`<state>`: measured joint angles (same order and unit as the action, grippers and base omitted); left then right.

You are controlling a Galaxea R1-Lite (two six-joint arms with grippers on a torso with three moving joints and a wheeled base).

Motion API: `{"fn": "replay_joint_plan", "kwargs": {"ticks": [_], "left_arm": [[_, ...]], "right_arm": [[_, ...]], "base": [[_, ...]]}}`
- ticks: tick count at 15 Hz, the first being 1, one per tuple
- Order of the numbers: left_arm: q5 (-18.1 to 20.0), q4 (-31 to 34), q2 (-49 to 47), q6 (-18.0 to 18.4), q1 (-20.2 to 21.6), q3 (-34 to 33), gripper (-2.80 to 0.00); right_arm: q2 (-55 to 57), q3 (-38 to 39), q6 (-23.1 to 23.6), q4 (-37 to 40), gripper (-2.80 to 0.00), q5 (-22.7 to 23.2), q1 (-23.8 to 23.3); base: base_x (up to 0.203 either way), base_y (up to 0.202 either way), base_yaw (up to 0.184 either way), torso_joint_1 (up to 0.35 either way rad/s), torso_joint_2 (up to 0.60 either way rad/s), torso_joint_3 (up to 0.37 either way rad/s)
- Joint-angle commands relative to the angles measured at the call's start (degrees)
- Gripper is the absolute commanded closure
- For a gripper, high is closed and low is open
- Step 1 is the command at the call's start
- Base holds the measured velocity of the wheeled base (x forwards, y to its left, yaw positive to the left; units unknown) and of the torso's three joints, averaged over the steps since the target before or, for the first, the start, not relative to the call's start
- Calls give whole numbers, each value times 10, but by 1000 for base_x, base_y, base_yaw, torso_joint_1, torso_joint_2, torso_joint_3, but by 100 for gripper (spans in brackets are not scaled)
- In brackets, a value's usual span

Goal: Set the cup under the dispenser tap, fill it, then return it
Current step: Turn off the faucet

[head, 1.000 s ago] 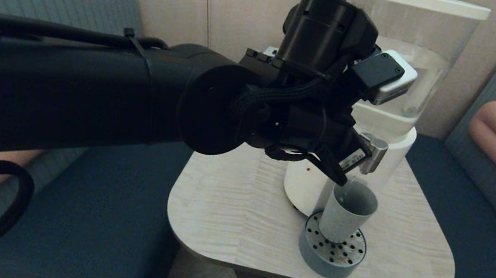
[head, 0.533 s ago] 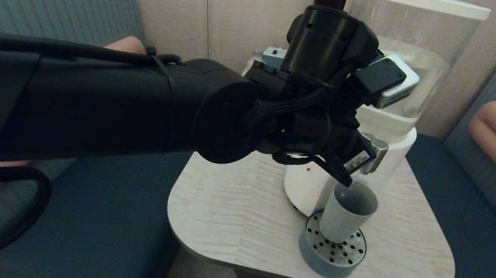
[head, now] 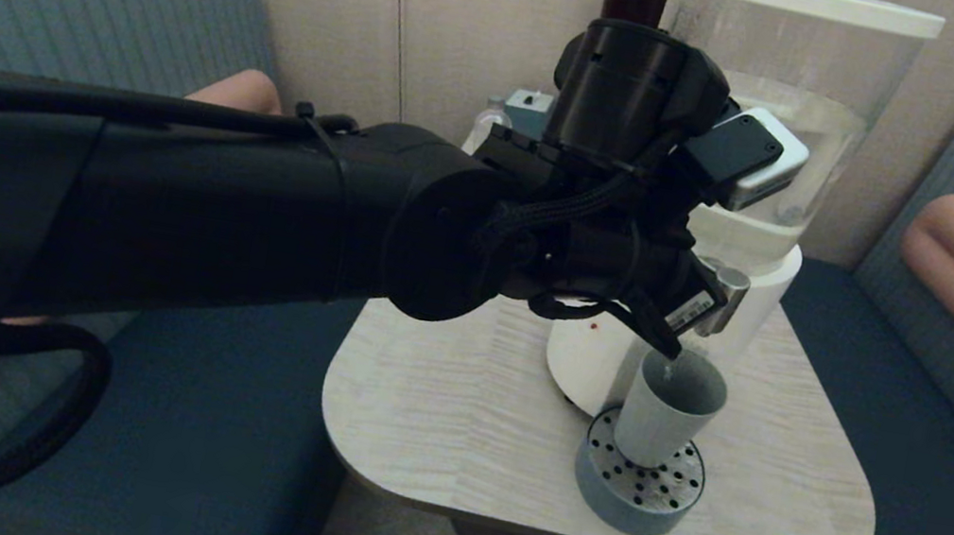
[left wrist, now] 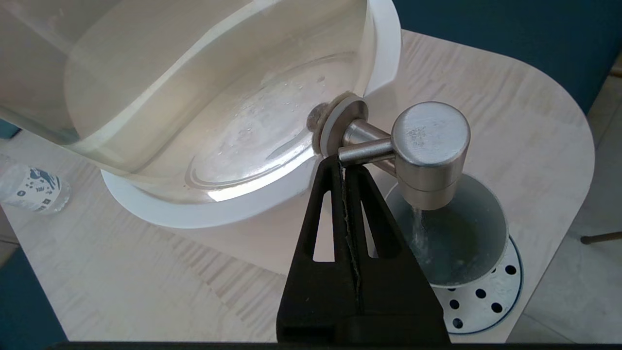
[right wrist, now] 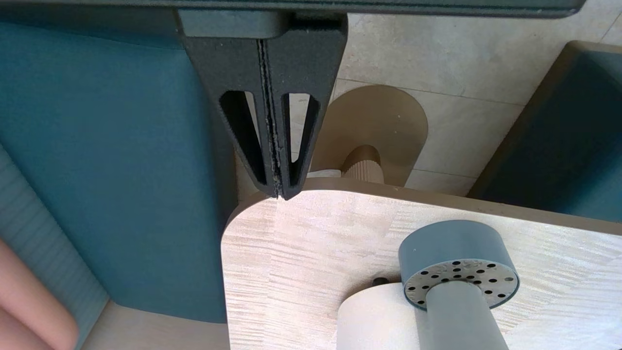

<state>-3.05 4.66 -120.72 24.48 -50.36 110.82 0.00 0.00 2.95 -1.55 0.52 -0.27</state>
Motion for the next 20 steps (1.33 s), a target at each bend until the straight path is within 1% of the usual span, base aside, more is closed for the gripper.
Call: {"fn": "replay_joint_plan", "kwargs": {"ticks": [1,6,10,14,17,20], "left_arm": [[0,-6,0,2,0,0,0],[6,-30,-12,2,0,0,0],[14,-77,-28,3,0,0,0],[15,-101,-37,9,-1,0,0],[32,-138,-52,18,-1,0,0],[34,-145,-57,18,-1,0,0]], "right_arm": [[1,7,0,0,0,0,0],[1,7,0,0,0,0,0],[1,8,0,0,0,0,0],[1,8,0,0,0,0,0],[1,7,0,0,0,0,0],[1,8,0,0,0,0,0]], "base": [[0,0,0,0,0,0],[0,0,0,0,0,0],[0,0,0,0,0,0],[0,0,0,0,0,0],[0,0,0,0,0,0],[0,0,0,0,0,0]]}}
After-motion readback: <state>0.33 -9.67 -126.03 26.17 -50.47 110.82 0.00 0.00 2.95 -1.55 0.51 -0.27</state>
